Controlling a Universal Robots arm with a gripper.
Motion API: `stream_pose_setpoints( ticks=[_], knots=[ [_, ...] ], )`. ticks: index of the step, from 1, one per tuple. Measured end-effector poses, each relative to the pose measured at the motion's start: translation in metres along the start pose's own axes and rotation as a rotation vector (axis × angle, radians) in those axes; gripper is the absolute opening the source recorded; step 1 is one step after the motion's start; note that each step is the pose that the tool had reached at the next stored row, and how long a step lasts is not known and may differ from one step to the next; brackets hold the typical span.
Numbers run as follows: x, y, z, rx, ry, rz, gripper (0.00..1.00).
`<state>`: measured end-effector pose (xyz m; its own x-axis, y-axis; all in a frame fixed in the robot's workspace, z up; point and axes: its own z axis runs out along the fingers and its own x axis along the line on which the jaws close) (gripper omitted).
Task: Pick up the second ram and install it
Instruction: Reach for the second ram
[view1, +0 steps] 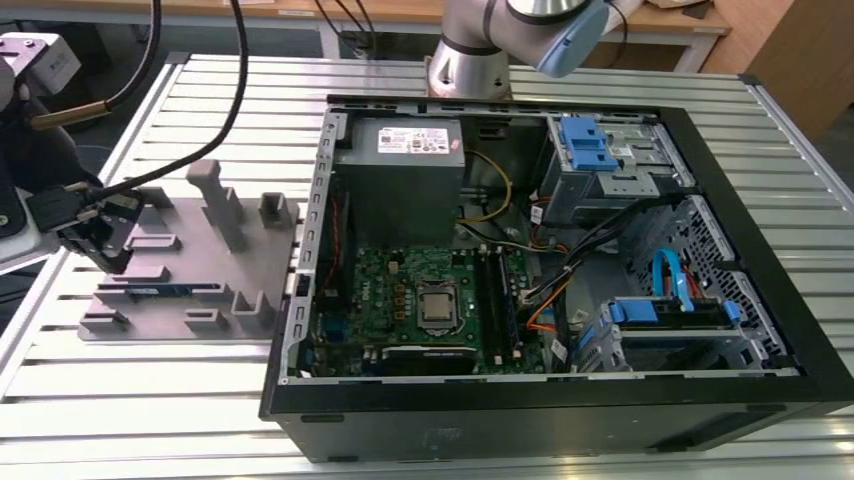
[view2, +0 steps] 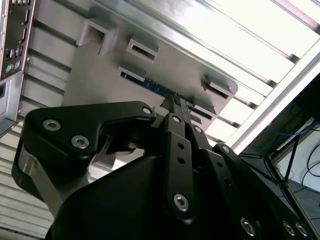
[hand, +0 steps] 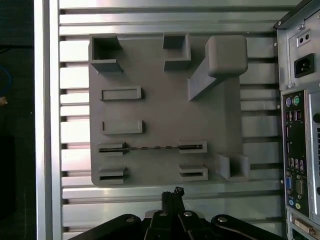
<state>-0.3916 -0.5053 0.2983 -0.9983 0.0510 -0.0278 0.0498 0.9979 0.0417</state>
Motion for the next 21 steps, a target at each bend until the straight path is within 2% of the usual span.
stream_pose_setpoints(
  ticks=[11,16,21],
  knots=[
    [0.0006,-0.0006,0.019,0.0016,-0.0001,0.0,0.11],
    [0.0011,0.0092,0.0199,0.0023,-0.0001,0.0,0.11],
    [0.0011,0.0093,0.02,0.0023,-0.0001,0.0,0.11]
  ],
)
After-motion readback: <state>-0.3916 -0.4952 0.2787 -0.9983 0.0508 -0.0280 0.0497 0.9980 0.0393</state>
